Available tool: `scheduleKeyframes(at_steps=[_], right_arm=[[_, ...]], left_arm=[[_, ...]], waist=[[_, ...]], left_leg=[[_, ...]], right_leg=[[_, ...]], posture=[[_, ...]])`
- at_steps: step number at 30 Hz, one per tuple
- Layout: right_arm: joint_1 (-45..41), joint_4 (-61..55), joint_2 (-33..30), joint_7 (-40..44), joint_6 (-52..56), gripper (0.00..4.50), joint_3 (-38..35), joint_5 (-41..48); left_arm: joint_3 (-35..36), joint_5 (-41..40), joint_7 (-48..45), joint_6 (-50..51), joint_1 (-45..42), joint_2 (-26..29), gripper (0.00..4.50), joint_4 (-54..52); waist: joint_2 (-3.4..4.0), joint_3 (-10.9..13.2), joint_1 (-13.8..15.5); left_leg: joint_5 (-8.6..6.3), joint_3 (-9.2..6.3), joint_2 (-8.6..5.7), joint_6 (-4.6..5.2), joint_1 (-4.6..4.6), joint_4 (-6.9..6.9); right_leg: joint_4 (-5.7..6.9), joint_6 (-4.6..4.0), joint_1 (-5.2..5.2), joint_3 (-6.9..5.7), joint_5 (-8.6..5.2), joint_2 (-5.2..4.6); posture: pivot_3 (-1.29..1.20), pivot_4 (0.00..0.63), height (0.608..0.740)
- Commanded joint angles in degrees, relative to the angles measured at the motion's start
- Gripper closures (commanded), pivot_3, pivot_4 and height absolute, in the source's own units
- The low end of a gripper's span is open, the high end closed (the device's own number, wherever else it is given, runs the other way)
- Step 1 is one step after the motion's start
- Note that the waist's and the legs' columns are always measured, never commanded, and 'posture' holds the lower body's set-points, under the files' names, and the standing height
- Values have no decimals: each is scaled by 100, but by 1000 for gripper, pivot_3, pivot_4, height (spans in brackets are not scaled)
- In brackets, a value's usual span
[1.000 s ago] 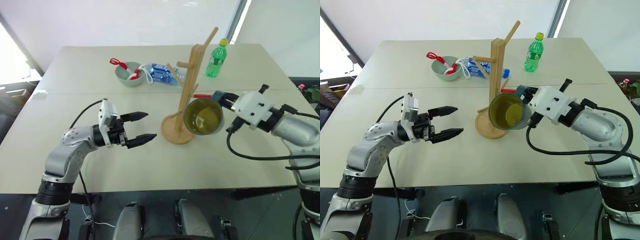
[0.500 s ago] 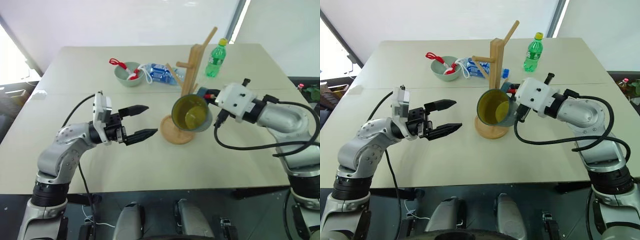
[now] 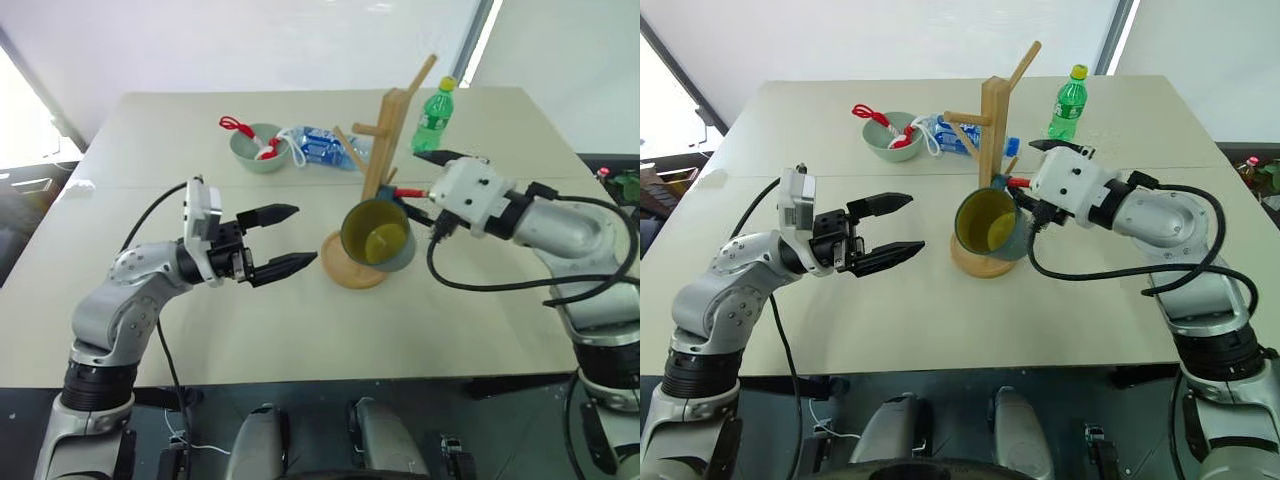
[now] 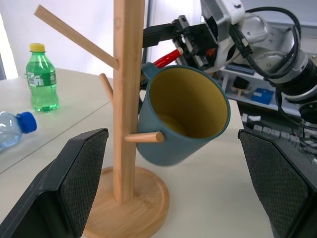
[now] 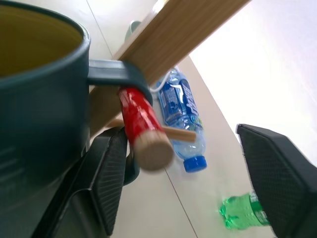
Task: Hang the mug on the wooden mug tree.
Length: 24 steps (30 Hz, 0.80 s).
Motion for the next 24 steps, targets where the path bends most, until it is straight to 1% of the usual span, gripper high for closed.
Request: scheduleKeyframes(at_steps=[1,2,4,6,9,12,14,16,20,24], right_arm=[[420,-492,-169,181,210,974,-1022,583],[564,-551,-180,212,271,974,-1208,712],[948,-668,124,95,566,974,-1770,1250],[1442,-662,482,-12,754,974,-2184,1669],[2016,-457,1170,-309,683,974,-2419,1995],[2501,112,1889,-649,10,974,-2289,1775],[2590,326,2134,-757,-232,974,-2230,1749],[2705,746,2405,-789,-635,974,-1964,1599],[2681,1370,2653,-793,-1164,974,-1600,1443],[2428,2099,2748,-786,-1565,974,-1381,1391]], left_arm=[[162,21,160,-122,-15,-119,0,182],[175,53,198,-145,-2,-139,0,248],[258,278,491,-335,81,-259,0,478],[314,567,837,-472,219,-326,0,664],[419,928,1201,-801,518,-441,0,831],[509,1417,1754,-1184,861,-603,0,1137],[538,1589,1931,-1363,970,-676,0,1249],[662,1905,2386,-1705,1187,-858,0,1455],[842,2068,2737,-2075,1504,-1095,0,1566],[936,2021,2856,-2112,1793,-1175,0,1440]], waist=[[-1,0,14],[-3,1,7],[-4,1,-2],[-6,0,-10],[-9,-2,-34],[-9,-4,-29],[-8,-3,-30],[-6,-4,-30],[-6,-4,-30],[-6,-4,-26]], left_leg=[[0,-1,0,0,-1,0],[0,-1,1,0,-1,0],[0,-1,2,1,0,-1],[-1,-3,4,1,3,-1],[-1,-3,9,1,12,-8],[-1,-2,14,0,14,-9],[-1,0,14,0,15,-9],[0,3,14,0,12,-8],[0,5,14,0,15,-8],[-1,6,15,-1,11,-9]], right_leg=[[-2,0,1,0,0,-2],[-5,0,4,-2,0,-2],[-8,1,6,-2,0,-2],[-7,1,8,-1,0,-2],[-5,1,11,0,1,4],[1,1,8,2,1,3],[2,0,7,3,1,2],[4,-1,3,3,2,-2],[2,-1,5,3,2,-6],[2,-1,2,3,2,-11]], posture=[[0,150,740],[0,150,740],[0,150,740],[0,150,740],[0,150,740],[0,150,740],[0,150,740],[0,150,740],[0,150,740],[0,150,740]])
